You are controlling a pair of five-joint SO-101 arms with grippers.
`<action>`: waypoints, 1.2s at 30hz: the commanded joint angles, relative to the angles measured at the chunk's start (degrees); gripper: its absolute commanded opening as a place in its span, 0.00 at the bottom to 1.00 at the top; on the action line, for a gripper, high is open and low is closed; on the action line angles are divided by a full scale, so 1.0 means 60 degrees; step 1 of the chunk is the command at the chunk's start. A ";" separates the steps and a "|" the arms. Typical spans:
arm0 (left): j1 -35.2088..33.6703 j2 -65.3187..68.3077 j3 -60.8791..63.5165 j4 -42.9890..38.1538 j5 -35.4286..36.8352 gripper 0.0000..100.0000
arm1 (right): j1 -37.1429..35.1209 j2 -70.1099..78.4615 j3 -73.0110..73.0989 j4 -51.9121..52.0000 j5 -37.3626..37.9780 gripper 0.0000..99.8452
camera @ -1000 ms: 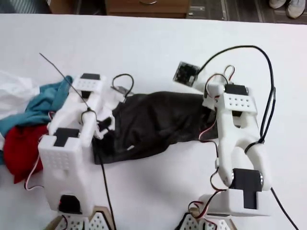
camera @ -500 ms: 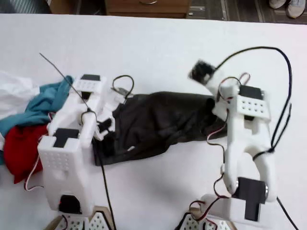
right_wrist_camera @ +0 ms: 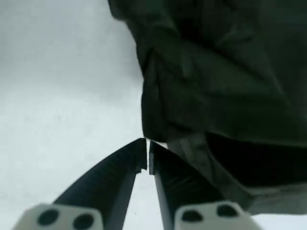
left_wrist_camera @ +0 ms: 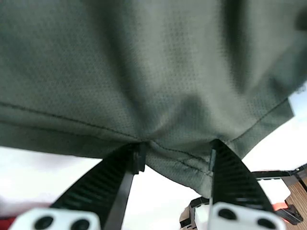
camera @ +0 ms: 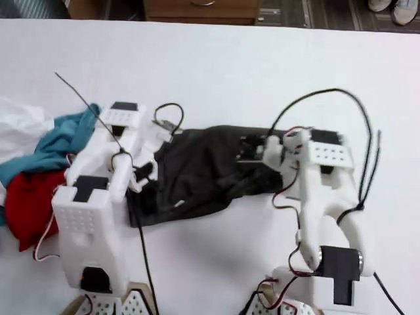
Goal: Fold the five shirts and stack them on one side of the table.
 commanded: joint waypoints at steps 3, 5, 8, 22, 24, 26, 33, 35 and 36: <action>0.0132 0.0059 0.0227 0.0132 0.0059 0.25 | -0.0300 -0.0462 0.0205 -0.2498 -0.0835 0.02; 0.0132 0.0059 0.0227 0.0132 0.0059 0.25 | -0.0286 -0.0476 0.0205 -0.3231 -0.1245 0.02; 0.0132 0.0059 0.0227 0.0117 0.0059 0.25 | -0.0315 -0.0505 0.0205 -0.3407 -0.1289 0.02; 0.0176 0.0073 0.0227 0.0103 0.0059 0.25 | -0.0300 0.1443 -0.0117 -0.6293 -0.2637 0.02; 0.0176 0.0073 0.0227 0.0117 0.0059 0.25 | -0.0286 0.1619 -0.0571 -0.6733 -0.3399 0.02; 0.0176 0.0073 0.0227 0.0132 0.0059 0.25 | -0.0271 0.1751 -0.1070 -0.6894 -0.3927 0.02; 0.0176 0.0073 0.0227 0.0132 0.0059 0.25 | -0.0066 0.1560 -0.1817 -0.6498 -0.4073 0.02; 0.0176 0.0073 0.0227 0.0117 0.0059 0.25 | 0.0125 0.1179 -0.1788 -0.5810 -0.4059 0.02; 0.0176 0.0073 0.0227 0.0103 0.0059 0.25 | 0.0256 0.0960 -0.1788 -0.5209 -0.4059 0.02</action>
